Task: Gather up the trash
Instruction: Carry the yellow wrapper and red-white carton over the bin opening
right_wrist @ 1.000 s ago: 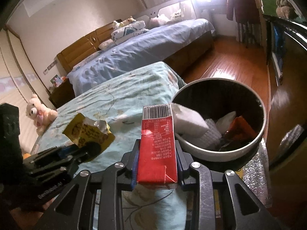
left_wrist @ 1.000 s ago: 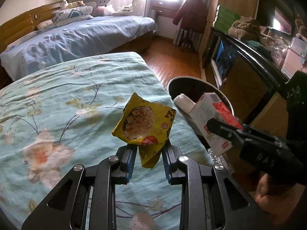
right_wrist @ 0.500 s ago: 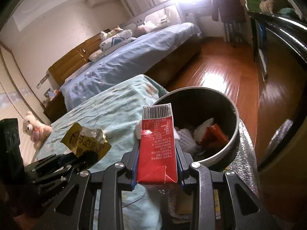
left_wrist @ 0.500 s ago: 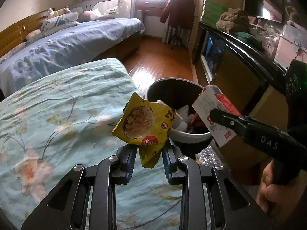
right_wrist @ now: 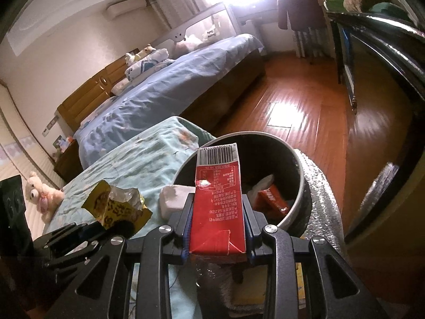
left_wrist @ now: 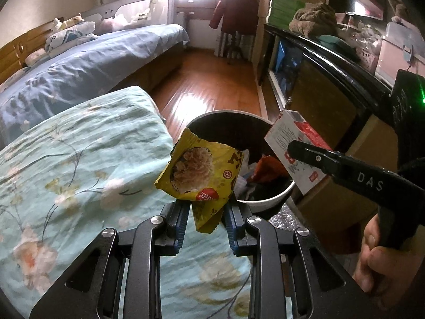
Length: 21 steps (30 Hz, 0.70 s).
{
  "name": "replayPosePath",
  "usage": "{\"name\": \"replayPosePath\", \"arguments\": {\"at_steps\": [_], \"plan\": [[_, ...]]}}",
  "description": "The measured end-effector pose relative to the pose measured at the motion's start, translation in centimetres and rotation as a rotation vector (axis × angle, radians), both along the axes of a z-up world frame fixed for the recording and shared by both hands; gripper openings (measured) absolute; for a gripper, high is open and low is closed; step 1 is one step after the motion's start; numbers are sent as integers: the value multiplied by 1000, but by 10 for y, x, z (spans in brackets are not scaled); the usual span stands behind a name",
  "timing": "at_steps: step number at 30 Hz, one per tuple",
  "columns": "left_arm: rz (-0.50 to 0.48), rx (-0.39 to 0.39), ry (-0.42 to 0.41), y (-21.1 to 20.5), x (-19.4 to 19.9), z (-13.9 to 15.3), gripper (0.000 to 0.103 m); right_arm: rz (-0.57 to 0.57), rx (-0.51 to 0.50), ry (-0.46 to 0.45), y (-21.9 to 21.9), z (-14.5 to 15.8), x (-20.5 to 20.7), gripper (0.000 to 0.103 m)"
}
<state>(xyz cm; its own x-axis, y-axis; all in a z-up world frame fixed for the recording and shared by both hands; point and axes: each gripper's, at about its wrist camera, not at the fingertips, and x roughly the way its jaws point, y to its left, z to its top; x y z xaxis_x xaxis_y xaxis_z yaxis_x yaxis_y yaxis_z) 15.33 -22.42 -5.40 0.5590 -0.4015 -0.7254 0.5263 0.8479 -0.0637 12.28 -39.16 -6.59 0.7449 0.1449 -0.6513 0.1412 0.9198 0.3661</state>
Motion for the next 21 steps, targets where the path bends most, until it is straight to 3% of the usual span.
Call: {"name": "replayPosePath", "arguments": {"at_steps": [21], "plan": [[-23, 13, 7, -19, 18, -2, 24, -29, 28, 34, -18, -11, 28, 31]]}}
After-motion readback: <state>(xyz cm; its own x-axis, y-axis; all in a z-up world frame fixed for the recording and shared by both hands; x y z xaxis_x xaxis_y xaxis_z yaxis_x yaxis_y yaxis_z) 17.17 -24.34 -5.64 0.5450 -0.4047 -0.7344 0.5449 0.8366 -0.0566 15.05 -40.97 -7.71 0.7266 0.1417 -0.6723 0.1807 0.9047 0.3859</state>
